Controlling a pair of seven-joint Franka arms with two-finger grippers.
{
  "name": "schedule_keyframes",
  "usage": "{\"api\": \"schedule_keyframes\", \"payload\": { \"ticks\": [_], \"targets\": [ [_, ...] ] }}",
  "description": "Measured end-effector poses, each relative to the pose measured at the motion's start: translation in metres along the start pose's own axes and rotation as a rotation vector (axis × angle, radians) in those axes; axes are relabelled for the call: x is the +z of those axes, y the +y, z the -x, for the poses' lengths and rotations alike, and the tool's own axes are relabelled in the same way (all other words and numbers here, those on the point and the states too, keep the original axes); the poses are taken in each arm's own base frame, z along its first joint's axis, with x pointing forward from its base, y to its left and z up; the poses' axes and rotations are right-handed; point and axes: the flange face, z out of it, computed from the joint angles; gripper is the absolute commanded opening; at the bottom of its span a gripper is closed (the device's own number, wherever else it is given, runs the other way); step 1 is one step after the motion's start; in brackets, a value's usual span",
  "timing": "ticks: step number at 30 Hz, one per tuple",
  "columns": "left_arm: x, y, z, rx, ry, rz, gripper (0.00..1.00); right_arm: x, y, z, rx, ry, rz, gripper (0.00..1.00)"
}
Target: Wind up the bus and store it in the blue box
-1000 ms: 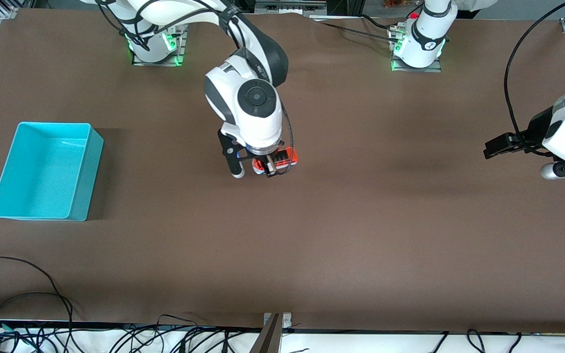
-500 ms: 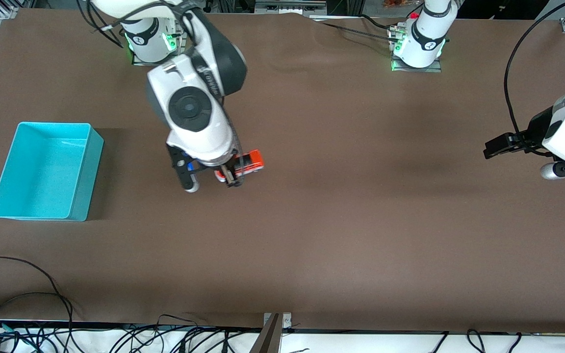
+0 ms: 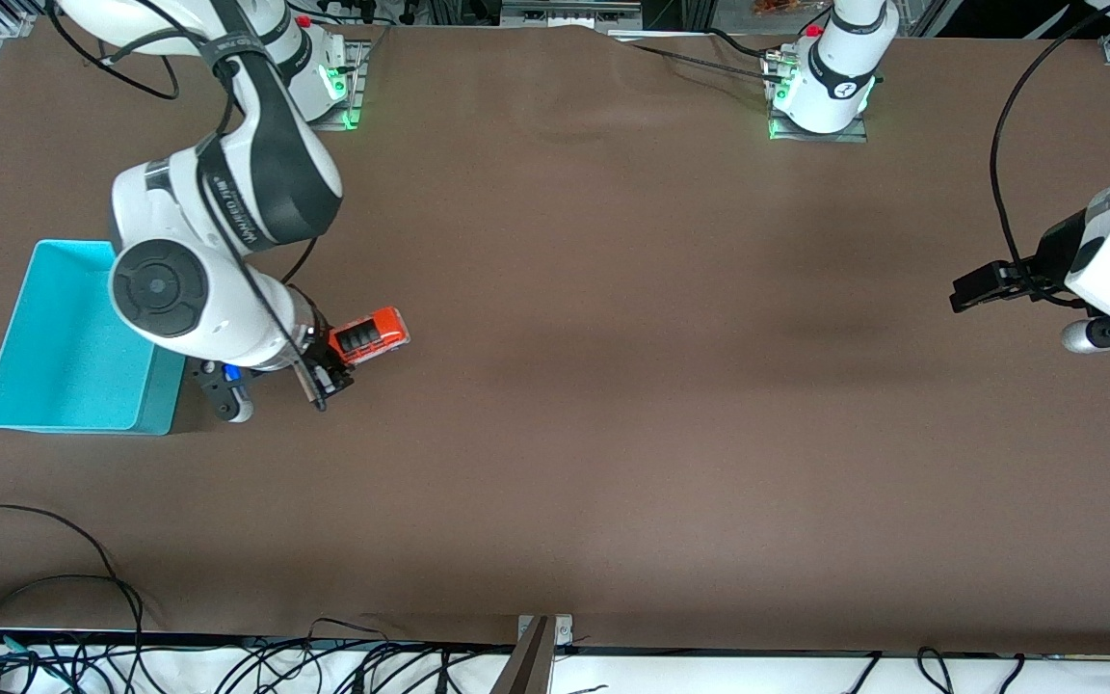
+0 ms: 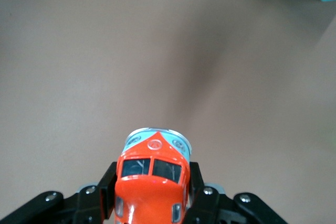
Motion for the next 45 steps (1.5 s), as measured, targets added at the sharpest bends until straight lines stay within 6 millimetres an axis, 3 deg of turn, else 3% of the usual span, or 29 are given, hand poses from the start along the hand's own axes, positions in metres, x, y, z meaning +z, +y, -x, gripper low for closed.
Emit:
{"api": "schedule_keyframes", "payload": {
  "ticks": [20, 27, 45],
  "targets": [
    [0.0, 0.006, 0.001, 0.011, -0.001, 0.001, 1.0, -0.032, 0.056, -0.108, -0.154, -0.04, 0.03, 0.0],
    [0.001, 0.006, 0.001, 0.011, -0.001, 0.001, 1.0, -0.031, 0.088, -0.146, -0.228, -0.058, 0.057, 0.0],
    [0.001, 0.007, 0.001, 0.012, -0.002, 0.001, 1.0, -0.024, 0.181, -0.211, -0.364, -0.111, 0.102, 0.0]
  ]
}}
